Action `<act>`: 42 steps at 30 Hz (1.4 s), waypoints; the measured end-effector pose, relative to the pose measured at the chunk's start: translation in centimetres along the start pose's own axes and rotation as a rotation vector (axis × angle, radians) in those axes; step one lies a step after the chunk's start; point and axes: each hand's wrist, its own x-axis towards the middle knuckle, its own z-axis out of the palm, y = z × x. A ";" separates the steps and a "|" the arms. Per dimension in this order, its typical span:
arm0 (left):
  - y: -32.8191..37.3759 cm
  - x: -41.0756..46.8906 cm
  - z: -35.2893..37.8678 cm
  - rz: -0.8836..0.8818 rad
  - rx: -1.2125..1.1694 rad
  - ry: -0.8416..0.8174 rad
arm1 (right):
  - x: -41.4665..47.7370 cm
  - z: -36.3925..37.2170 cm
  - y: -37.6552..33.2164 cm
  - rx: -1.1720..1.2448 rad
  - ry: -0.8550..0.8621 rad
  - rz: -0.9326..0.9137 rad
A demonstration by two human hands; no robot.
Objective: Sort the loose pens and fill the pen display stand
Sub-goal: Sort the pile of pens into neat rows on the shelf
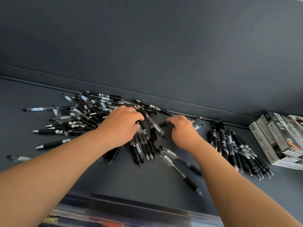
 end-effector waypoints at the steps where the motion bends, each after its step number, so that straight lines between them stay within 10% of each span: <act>1: -0.1 -0.2 -0.1 0.005 0.001 -0.005 | -0.3 0.1 0.0 0.020 0.006 -0.020; 6: -0.3 -0.9 -0.6 -0.004 -0.006 -0.005 | -2.0 -0.1 -1.8 0.088 0.196 -0.018; 26: -2.1 -3.4 -2.6 -0.175 -0.031 -0.033 | -3.4 -0.7 -5.7 0.389 -0.054 0.222; 42: -0.4 -6.8 -2.3 -0.354 0.057 -0.240 | -4.1 1.1 -7.4 0.042 -0.119 0.167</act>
